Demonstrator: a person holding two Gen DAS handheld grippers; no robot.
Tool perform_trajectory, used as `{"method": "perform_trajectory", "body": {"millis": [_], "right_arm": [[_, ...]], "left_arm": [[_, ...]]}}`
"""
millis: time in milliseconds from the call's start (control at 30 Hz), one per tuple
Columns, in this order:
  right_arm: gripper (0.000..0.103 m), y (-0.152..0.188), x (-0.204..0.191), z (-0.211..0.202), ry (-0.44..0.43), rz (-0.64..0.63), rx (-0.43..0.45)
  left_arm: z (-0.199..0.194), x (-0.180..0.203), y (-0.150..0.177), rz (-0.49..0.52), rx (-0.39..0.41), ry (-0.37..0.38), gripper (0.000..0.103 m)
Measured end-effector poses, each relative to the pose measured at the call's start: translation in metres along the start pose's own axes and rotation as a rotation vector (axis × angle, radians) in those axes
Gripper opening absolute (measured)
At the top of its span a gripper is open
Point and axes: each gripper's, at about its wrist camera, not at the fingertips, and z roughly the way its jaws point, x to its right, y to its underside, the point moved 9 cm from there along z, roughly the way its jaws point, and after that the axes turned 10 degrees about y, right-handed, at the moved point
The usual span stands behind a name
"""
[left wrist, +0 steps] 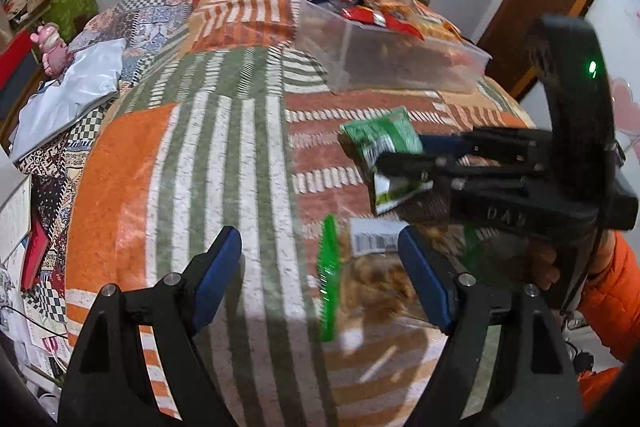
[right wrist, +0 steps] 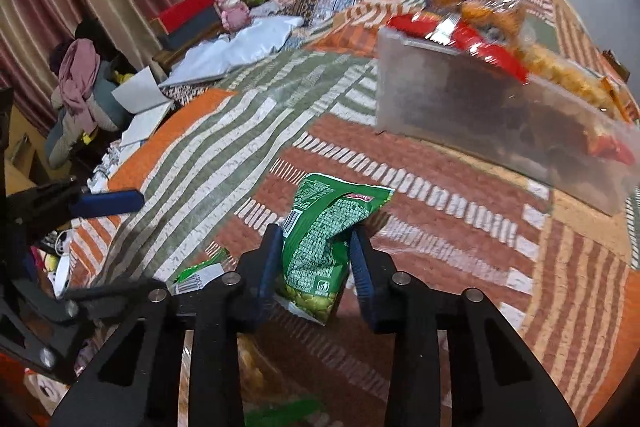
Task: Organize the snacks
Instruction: 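Grasp the green pea bag with the right tool while the left grasps the cookie bag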
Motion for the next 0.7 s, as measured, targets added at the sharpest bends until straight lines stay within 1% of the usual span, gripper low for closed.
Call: {"method": "perform_trajectory", "body": {"millis": [100,200,333,400,467,567,700], "right_arm": [[0.027,0.0,0.009,-0.01,0.002,0.021,0.023],[0.027,0.001,0.021,-0.023,0.016,0.039,0.053],[0.027,0.005,0.04,-0.042,0.033,0.067,0.092],[0.027,0.007,0.048,-0.05,0.041,0.08,0.109],[0.027,0.01,0.056,-0.058,0.051,0.092,0.124],[0.027,0.015,0.068,-0.07,0.083,0.098,0.148],[0.027,0.022,0.085,-0.082,0.105,0.119,0.167]], "left_arm": [[0.001,0.009,0.006,-0.003,-0.029,0.009,0.081],[-0.001,0.017,0.015,-0.038,-0.052,0.043,0.081],[-0.002,0.027,0.024,-0.06,-0.082,0.062,0.081],[0.003,0.034,0.03,-0.088,-0.12,0.106,0.081],[0.01,0.037,0.033,-0.112,-0.145,0.119,0.082],[0.018,0.04,0.027,-0.111,-0.14,0.084,0.082],[0.029,0.049,0.009,-0.117,-0.129,0.106,0.083]]}}
